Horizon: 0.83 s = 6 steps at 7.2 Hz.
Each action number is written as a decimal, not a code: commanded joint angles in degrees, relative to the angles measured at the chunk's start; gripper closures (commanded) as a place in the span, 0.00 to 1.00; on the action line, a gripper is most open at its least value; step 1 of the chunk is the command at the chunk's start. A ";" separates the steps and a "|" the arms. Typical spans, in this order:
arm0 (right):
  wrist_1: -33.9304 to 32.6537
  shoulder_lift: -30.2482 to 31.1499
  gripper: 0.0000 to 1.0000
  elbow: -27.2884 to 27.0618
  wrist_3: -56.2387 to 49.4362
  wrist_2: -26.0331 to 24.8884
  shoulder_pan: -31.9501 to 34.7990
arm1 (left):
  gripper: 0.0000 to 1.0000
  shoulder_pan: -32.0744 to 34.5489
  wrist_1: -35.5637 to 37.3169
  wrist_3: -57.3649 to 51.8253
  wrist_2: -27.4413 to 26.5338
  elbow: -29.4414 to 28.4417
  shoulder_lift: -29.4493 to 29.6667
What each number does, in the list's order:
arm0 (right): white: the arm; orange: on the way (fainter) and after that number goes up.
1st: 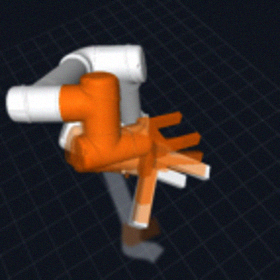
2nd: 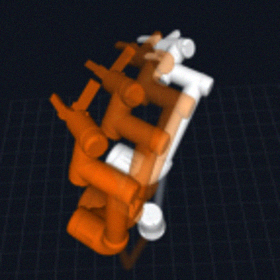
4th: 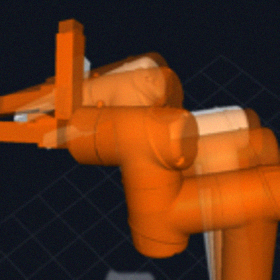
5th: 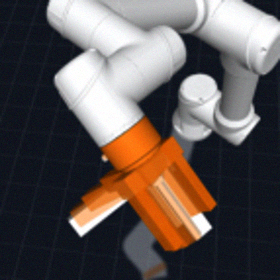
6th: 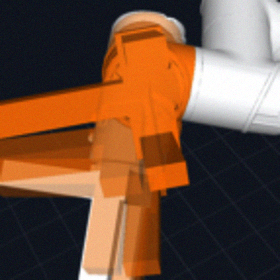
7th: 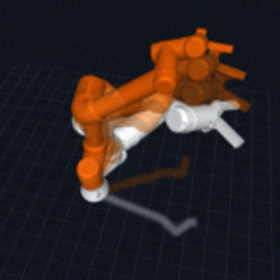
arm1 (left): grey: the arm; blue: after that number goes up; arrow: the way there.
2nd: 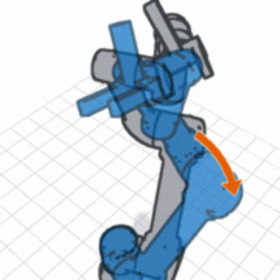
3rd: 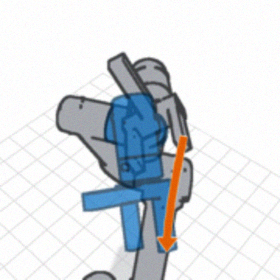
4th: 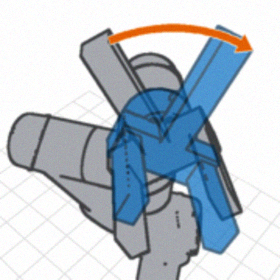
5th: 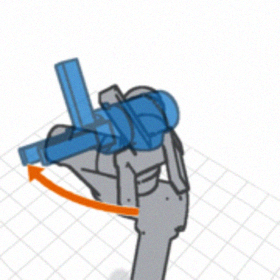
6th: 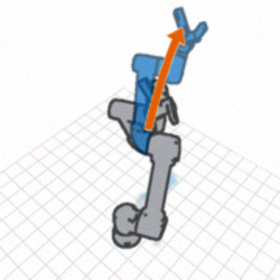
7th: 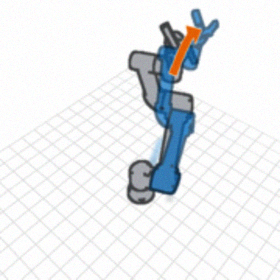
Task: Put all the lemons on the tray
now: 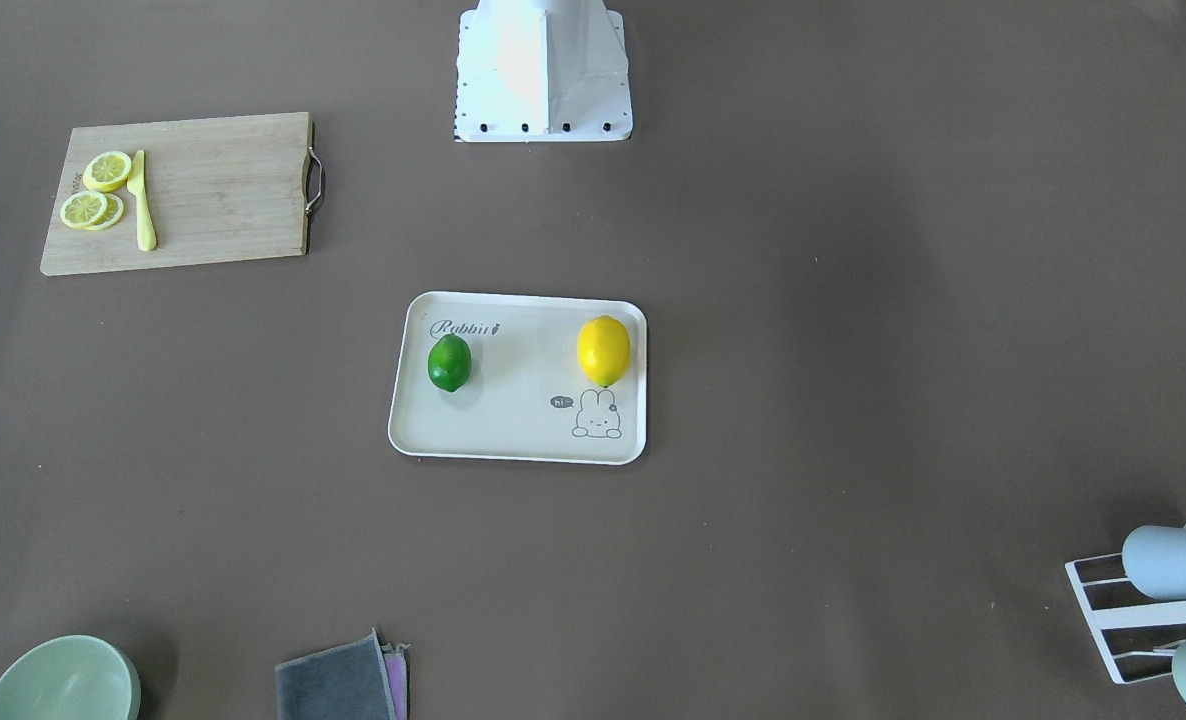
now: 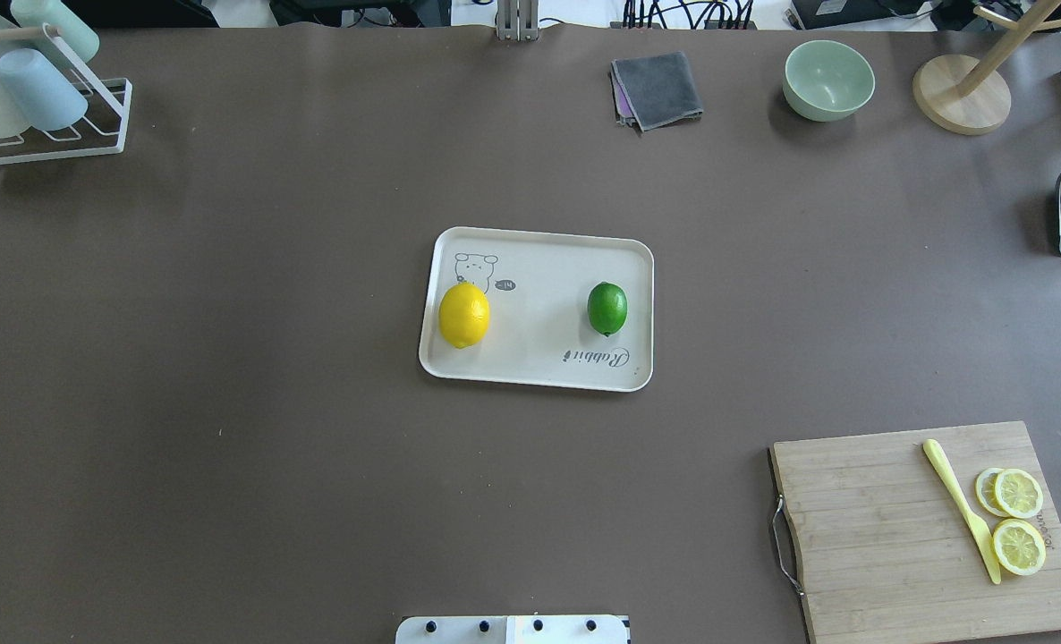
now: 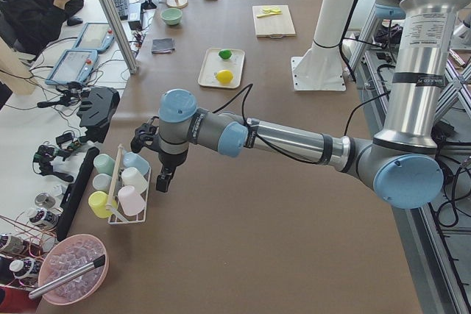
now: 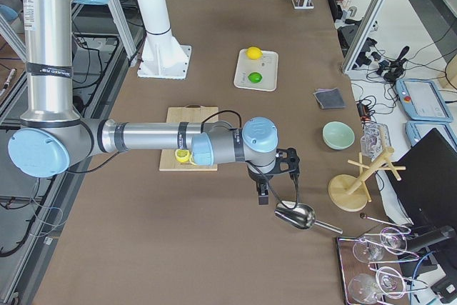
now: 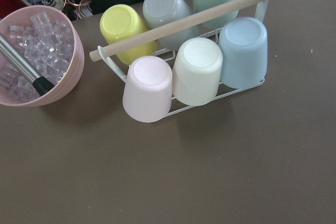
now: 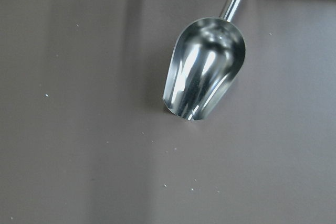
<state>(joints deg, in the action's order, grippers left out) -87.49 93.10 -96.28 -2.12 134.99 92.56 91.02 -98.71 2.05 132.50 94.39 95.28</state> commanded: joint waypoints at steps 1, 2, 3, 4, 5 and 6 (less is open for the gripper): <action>-13.62 1.46 0.00 -4.67 -7.19 -0.25 3.33 | 0.02 1.96 0.02 -0.99 3.29 -1.05 -3.23; -13.84 4.26 0.00 -5.40 -7.20 -0.69 2.98 | 0.02 1.96 -0.16 -0.99 3.30 -0.61 -5.26; -13.93 4.54 0.00 -5.41 -7.11 -0.86 2.98 | 0.02 2.14 0.01 -0.90 3.30 -0.52 -5.71; -14.02 3.94 0.00 -5.23 -6.76 -1.65 2.98 | 0.02 2.14 0.10 -0.90 3.12 -0.95 -5.63; -13.93 3.50 0.00 -5.32 -6.32 -2.27 2.98 | 0.02 2.14 0.10 -0.90 3.12 -1.05 -5.63; -13.93 2.97 0.00 -5.14 -6.23 -2.79 2.89 | 0.02 2.23 0.27 -0.90 3.12 -1.05 -5.71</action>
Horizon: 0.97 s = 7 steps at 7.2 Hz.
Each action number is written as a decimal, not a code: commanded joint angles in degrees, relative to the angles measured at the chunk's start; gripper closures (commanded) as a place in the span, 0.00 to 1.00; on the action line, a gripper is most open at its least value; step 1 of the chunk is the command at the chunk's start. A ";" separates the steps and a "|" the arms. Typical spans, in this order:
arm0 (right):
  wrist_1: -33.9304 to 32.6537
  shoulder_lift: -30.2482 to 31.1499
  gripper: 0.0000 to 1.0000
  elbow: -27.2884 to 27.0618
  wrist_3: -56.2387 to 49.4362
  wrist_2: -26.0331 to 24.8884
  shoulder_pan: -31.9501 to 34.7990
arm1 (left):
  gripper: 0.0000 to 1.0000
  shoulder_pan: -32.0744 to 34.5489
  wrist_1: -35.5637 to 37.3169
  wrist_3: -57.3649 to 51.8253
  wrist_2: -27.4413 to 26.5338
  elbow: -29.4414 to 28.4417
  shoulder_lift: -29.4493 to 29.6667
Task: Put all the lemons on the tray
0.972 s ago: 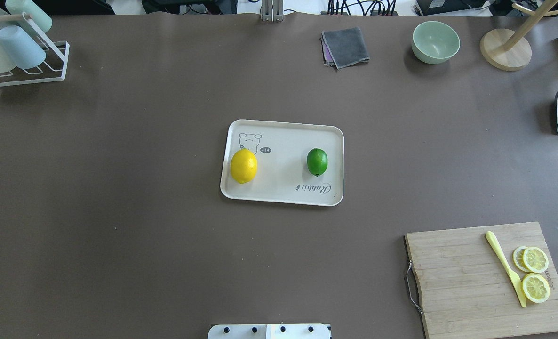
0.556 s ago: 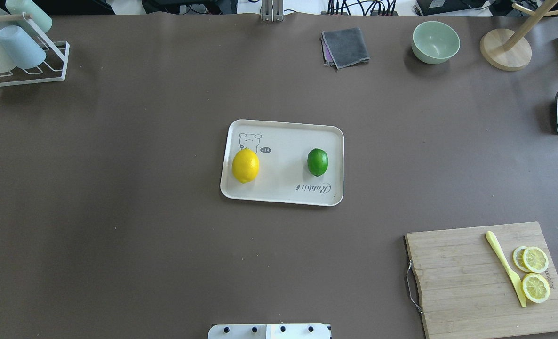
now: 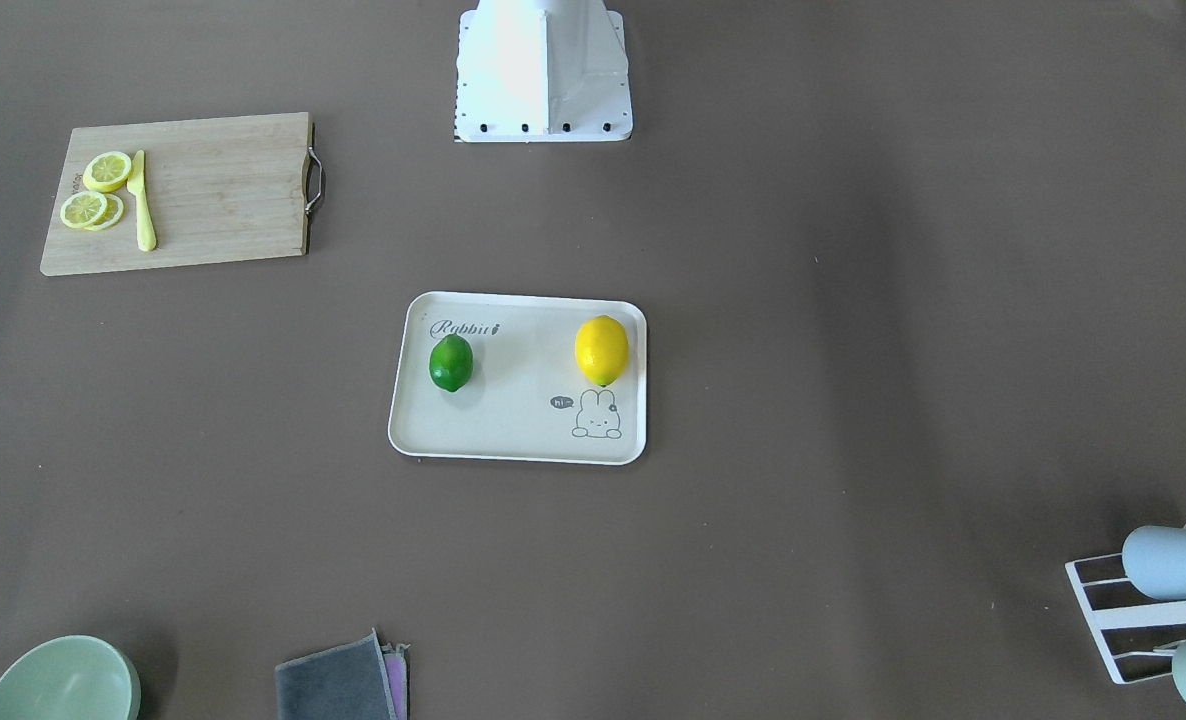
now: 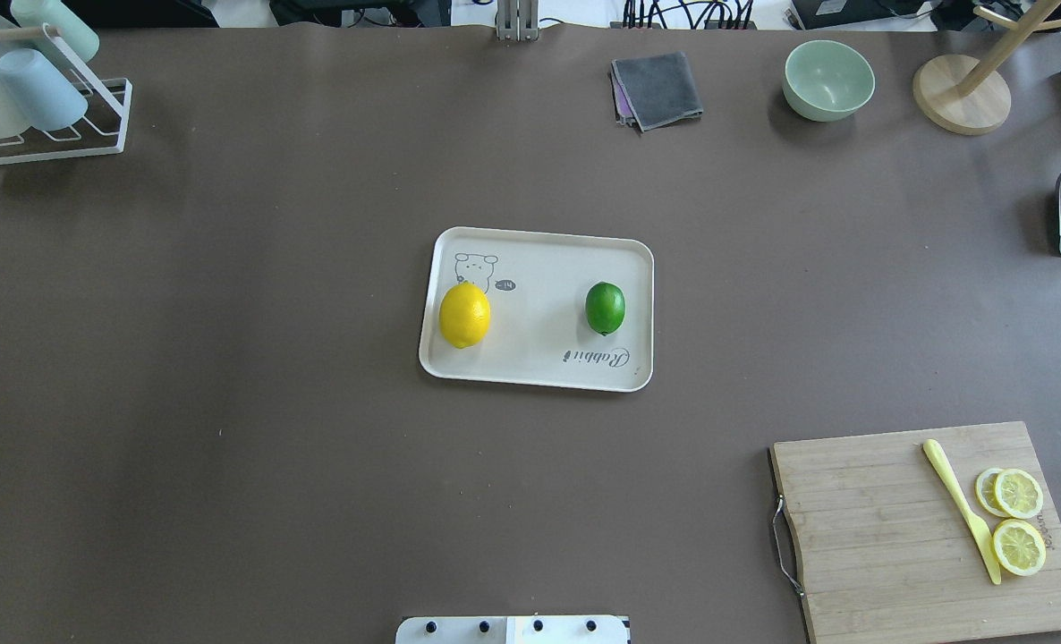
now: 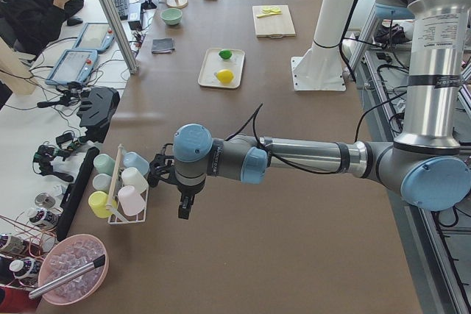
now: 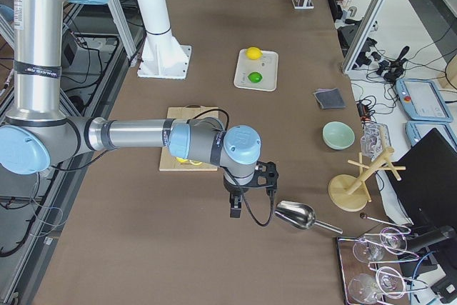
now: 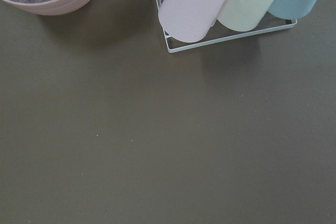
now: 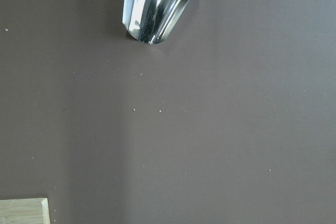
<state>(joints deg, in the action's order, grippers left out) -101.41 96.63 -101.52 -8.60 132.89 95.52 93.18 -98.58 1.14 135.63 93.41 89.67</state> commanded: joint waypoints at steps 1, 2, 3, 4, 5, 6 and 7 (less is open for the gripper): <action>0.07 -0.57 0.00 0.01 0.25 -1.05 -0.07 | 0.02 0.07 0.15 0.00 -0.10 -0.07 -0.11; 0.07 -0.57 0.00 0.01 0.34 -1.06 -0.07 | 0.02 0.07 0.23 0.00 -0.28 -0.07 -0.11; 0.07 -0.57 0.00 -0.08 0.34 -1.06 -0.07 | 0.02 0.07 0.23 0.00 -0.28 -0.07 -0.19; 0.07 -0.48 0.00 -0.17 0.34 -0.97 -0.07 | 0.02 0.07 0.23 0.09 -0.45 -0.24 -0.19; 0.16 -0.57 0.00 -0.17 0.34 -0.97 -0.07 | 0.02 0.07 0.23 0.09 -0.46 -0.16 -0.19; 0.16 -0.57 0.00 -0.17 0.34 -0.97 -0.07 | 0.02 0.07 0.23 0.09 -0.46 -0.16 -0.11; 0.16 -0.48 0.00 -0.08 0.34 -0.53 -0.07 | 0.02 0.16 0.23 0.18 -0.46 -0.16 -0.11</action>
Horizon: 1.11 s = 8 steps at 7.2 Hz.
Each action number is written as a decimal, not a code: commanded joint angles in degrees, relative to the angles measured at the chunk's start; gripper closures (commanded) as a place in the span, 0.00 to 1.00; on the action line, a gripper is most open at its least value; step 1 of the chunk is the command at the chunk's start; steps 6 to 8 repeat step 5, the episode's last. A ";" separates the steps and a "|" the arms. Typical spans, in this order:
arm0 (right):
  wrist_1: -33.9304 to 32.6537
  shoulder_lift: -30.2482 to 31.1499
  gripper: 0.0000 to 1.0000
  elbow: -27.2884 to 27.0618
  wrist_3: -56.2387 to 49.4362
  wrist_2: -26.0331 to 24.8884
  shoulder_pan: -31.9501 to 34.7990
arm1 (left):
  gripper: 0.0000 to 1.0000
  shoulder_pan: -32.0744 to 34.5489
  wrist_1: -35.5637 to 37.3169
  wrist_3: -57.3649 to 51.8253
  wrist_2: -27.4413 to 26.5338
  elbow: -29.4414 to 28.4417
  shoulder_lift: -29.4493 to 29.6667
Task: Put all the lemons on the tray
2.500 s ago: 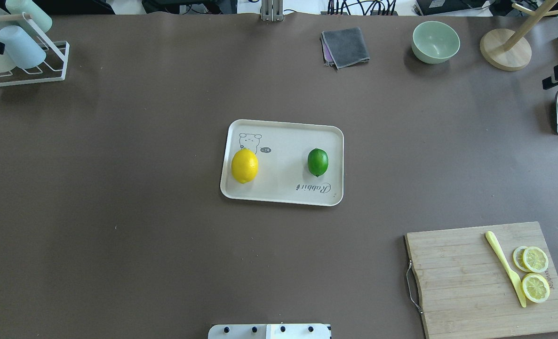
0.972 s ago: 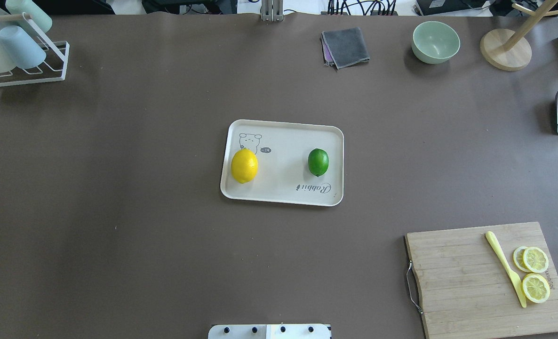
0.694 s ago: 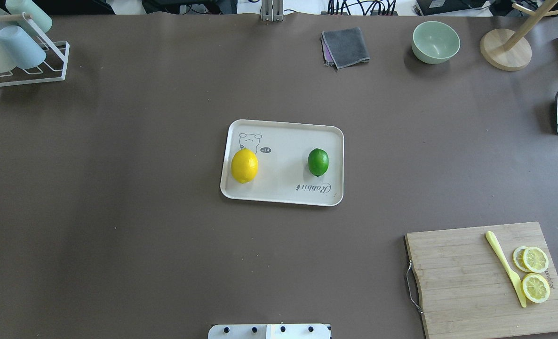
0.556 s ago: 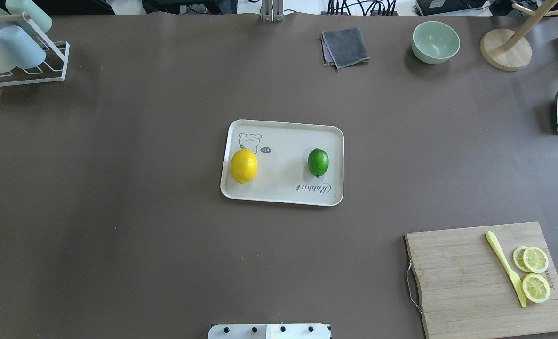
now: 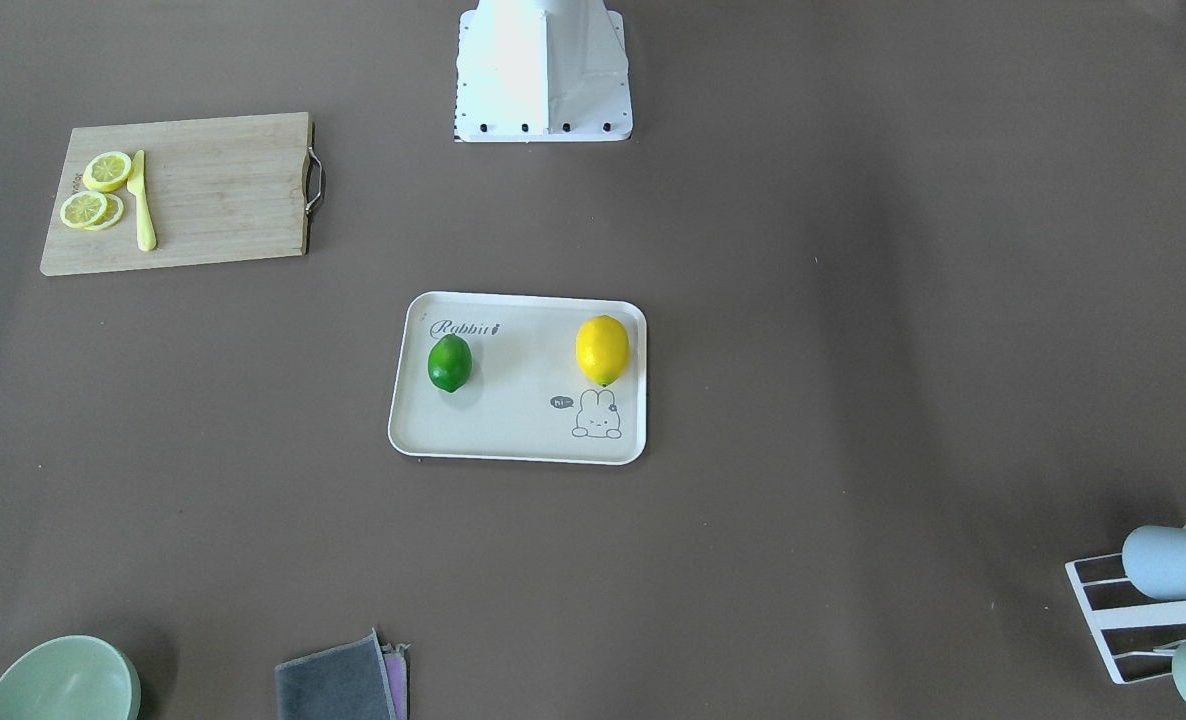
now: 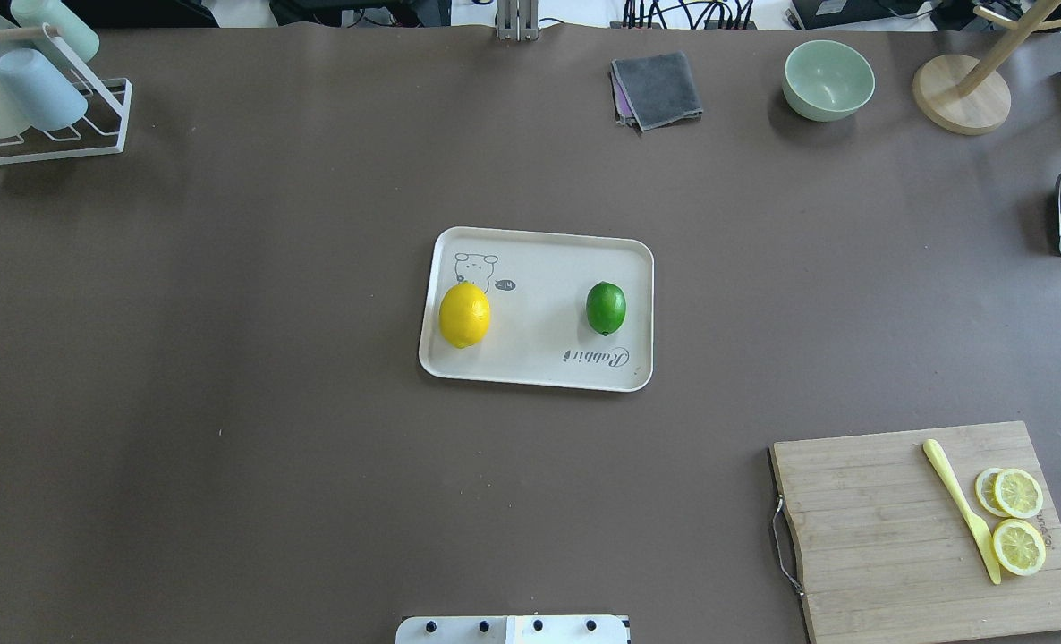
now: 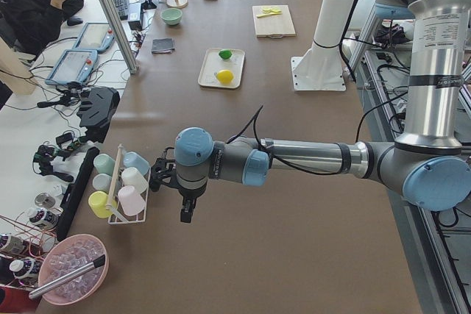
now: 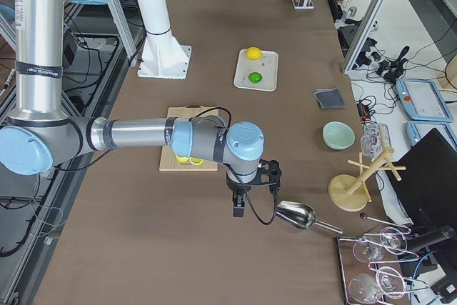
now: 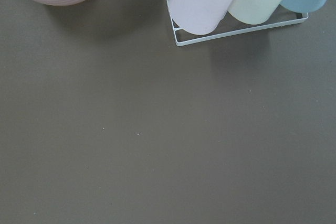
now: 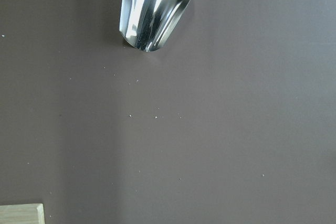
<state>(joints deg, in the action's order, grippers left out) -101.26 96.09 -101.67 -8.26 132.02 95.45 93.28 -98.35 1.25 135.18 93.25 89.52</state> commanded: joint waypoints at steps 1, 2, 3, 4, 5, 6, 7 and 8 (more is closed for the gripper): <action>0.01 -0.03 0.00 0.07 0.00 0.34 0.00 | 0.02 0.06 0.00 0.07 -0.01 0.00 0.04; 0.01 -0.03 0.00 0.07 0.00 0.43 0.00 | 0.02 0.06 0.00 0.16 -0.01 0.00 0.04; 0.01 -0.03 0.00 0.07 0.00 0.52 -0.09 | 0.02 0.06 0.00 0.16 -0.01 0.00 0.04; 0.01 -0.03 0.00 -0.02 0.09 0.60 0.00 | 0.02 0.06 0.00 0.25 -0.01 0.00 0.04; 0.01 -0.03 0.00 0.07 0.00 0.69 0.00 | 0.02 0.06 -0.09 0.16 -0.01 0.00 0.04; 0.01 -0.03 0.00 0.07 0.00 0.69 0.00 | 0.02 0.06 -0.09 0.16 -0.01 0.00 0.04; 0.01 -0.03 0.00 0.07 0.00 0.69 0.00 | 0.02 0.06 -0.09 0.16 -0.01 0.00 0.04; 0.01 -0.03 0.00 0.07 0.00 0.69 0.00 | 0.02 0.06 -0.09 0.16 -0.01 0.00 0.04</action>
